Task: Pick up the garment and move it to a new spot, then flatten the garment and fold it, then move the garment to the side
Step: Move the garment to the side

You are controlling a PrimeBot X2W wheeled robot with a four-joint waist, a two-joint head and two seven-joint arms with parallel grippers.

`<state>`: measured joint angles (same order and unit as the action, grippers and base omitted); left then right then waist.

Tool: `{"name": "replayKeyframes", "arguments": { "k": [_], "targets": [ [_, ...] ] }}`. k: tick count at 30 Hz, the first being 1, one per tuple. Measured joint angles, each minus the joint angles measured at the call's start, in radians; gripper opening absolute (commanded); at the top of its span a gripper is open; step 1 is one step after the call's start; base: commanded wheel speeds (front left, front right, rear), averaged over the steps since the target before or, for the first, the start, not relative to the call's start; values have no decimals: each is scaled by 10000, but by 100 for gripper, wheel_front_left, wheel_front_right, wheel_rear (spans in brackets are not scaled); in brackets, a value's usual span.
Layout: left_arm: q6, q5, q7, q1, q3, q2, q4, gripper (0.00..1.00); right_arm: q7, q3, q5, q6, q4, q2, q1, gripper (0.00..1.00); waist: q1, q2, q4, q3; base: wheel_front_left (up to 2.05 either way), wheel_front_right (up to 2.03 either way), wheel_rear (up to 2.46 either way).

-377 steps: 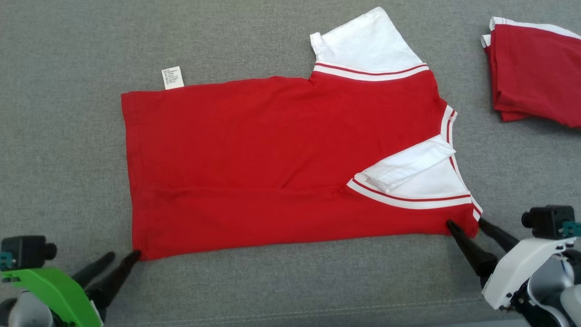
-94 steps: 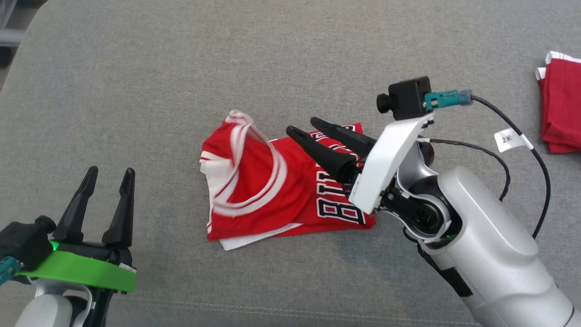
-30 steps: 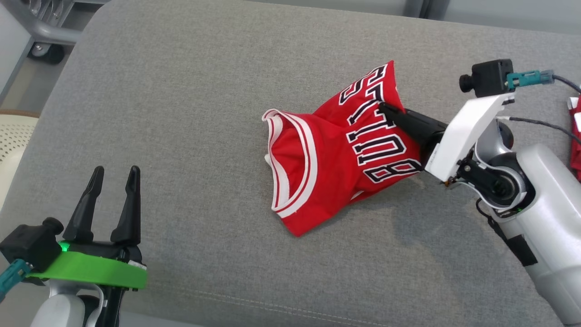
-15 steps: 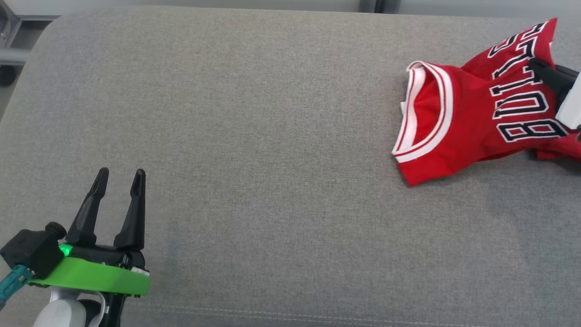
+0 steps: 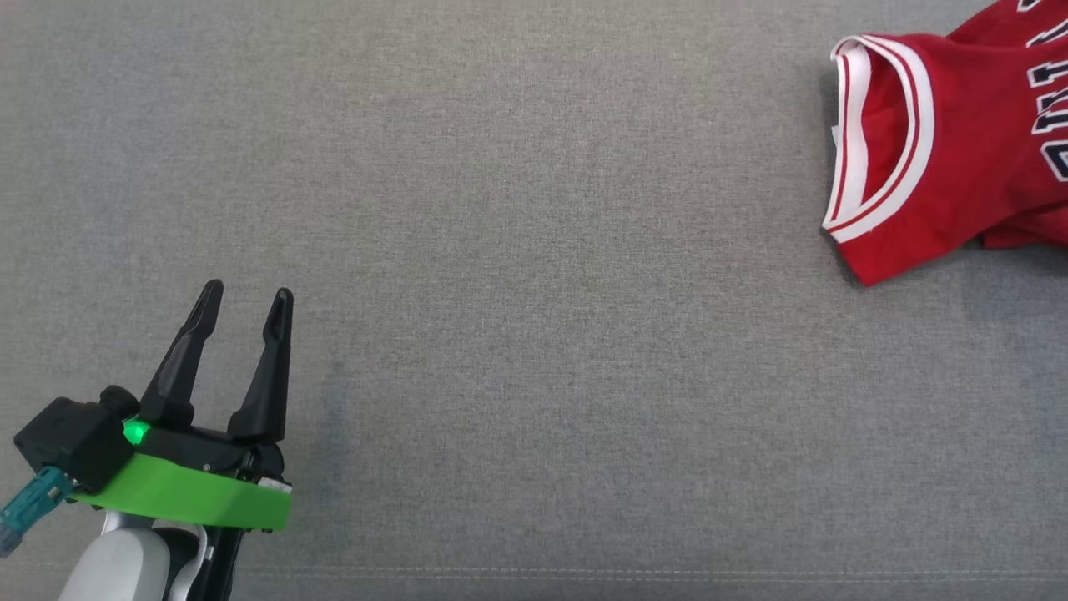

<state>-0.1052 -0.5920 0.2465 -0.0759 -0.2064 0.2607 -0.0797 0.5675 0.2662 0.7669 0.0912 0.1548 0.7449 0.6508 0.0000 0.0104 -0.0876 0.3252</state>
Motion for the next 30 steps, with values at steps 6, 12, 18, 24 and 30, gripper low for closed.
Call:
{"name": "replayKeyframes", "arguments": {
  "k": [6,12,18,24,30],
  "targets": [
    [-19,0,-81,-547,-257,-42,-140,100,-203,-451,-305,163,136,464,204,0,0,0,34,538,0,0,0],
    [-86,4,-86,-707,-232,13,-182,100,-305,-750,-284,238,303,395,384,0,2,0,-10,1053,0,0,0],
    [-86,104,-86,-729,-96,180,13,100,-740,-1260,-257,268,1076,151,365,0,2,0,88,1388,0,0,0],
    [-86,163,-94,-728,100,405,86,100,-1158,-1676,-171,330,1618,-61,185,10,2,0,363,1416,0,0,0],
    [-84,171,-171,-728,111,456,115,100,-1774,-1950,-487,339,2364,-98,-682,100,1,0,734,1346,0,0,0]
  ]
}}
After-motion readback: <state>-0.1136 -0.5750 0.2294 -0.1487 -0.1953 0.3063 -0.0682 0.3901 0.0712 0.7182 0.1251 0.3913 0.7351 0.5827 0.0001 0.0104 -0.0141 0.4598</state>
